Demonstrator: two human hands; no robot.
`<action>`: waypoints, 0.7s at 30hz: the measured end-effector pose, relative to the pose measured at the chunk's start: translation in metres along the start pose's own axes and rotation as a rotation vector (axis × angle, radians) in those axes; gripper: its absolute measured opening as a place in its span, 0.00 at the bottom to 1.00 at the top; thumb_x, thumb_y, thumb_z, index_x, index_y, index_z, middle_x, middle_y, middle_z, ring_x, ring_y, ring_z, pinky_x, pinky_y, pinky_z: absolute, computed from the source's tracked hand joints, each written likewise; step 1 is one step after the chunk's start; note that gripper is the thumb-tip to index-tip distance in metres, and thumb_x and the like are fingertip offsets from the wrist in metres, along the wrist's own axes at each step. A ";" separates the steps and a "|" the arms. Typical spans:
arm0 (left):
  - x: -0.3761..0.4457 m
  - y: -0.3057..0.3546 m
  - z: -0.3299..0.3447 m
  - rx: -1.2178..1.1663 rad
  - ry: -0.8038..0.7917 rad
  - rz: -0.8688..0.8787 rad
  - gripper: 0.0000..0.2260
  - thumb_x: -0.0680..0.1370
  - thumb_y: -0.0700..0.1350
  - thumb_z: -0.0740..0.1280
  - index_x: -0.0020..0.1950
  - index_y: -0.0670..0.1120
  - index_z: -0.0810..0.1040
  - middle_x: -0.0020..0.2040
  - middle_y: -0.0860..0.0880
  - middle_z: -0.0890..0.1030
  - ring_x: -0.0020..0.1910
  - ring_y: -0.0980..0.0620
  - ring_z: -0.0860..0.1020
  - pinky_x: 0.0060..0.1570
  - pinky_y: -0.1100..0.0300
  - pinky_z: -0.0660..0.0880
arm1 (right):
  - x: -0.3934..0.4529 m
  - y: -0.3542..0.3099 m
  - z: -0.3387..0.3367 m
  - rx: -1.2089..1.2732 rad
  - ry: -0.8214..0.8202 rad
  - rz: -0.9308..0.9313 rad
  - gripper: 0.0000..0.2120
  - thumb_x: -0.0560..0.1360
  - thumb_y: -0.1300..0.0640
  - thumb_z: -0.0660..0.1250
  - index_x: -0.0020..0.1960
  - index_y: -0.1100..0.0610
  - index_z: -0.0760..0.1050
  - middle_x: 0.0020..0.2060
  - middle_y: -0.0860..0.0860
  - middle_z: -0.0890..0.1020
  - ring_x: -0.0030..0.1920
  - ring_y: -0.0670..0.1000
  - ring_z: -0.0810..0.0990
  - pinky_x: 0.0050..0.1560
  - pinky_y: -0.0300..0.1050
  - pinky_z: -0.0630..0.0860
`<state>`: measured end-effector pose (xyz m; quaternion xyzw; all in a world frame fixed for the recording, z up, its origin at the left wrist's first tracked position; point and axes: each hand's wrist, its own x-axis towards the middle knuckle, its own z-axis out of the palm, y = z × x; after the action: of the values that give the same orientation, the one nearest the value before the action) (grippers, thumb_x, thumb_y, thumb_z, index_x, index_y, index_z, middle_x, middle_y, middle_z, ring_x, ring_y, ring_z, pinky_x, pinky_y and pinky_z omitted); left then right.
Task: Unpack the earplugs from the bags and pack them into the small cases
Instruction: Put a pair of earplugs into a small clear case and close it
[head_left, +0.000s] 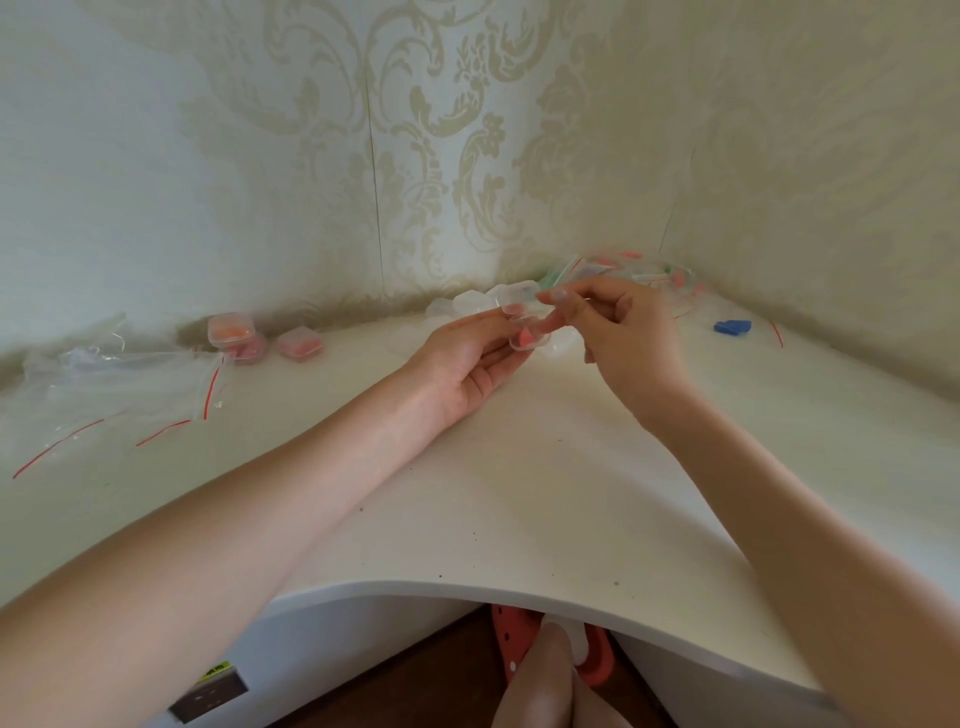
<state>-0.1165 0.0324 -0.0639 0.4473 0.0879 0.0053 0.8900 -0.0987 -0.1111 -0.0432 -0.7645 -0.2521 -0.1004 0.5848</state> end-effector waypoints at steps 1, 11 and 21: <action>0.000 0.000 0.000 0.004 -0.001 -0.003 0.07 0.75 0.31 0.66 0.48 0.41 0.77 0.42 0.43 0.82 0.34 0.54 0.82 0.43 0.63 0.80 | 0.001 0.001 0.000 0.010 0.012 0.019 0.08 0.79 0.57 0.63 0.47 0.56 0.81 0.31 0.43 0.84 0.27 0.37 0.74 0.30 0.29 0.68; -0.001 0.000 0.001 -0.026 0.036 -0.012 0.08 0.75 0.29 0.65 0.50 0.39 0.76 0.36 0.42 0.82 0.33 0.52 0.82 0.37 0.62 0.81 | 0.006 0.014 0.001 0.007 -0.085 0.142 0.14 0.79 0.64 0.61 0.60 0.54 0.78 0.42 0.47 0.82 0.39 0.38 0.79 0.48 0.30 0.75; -0.002 -0.003 0.002 0.103 -0.003 0.026 0.12 0.74 0.29 0.66 0.55 0.38 0.74 0.37 0.42 0.82 0.35 0.52 0.83 0.42 0.61 0.81 | 0.008 0.009 -0.008 -0.205 -0.069 -0.088 0.05 0.71 0.63 0.72 0.39 0.54 0.80 0.31 0.42 0.80 0.33 0.38 0.76 0.38 0.29 0.72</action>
<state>-0.1180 0.0291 -0.0647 0.4935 0.0809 0.0117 0.8659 -0.0865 -0.1187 -0.0451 -0.8115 -0.2940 -0.1248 0.4893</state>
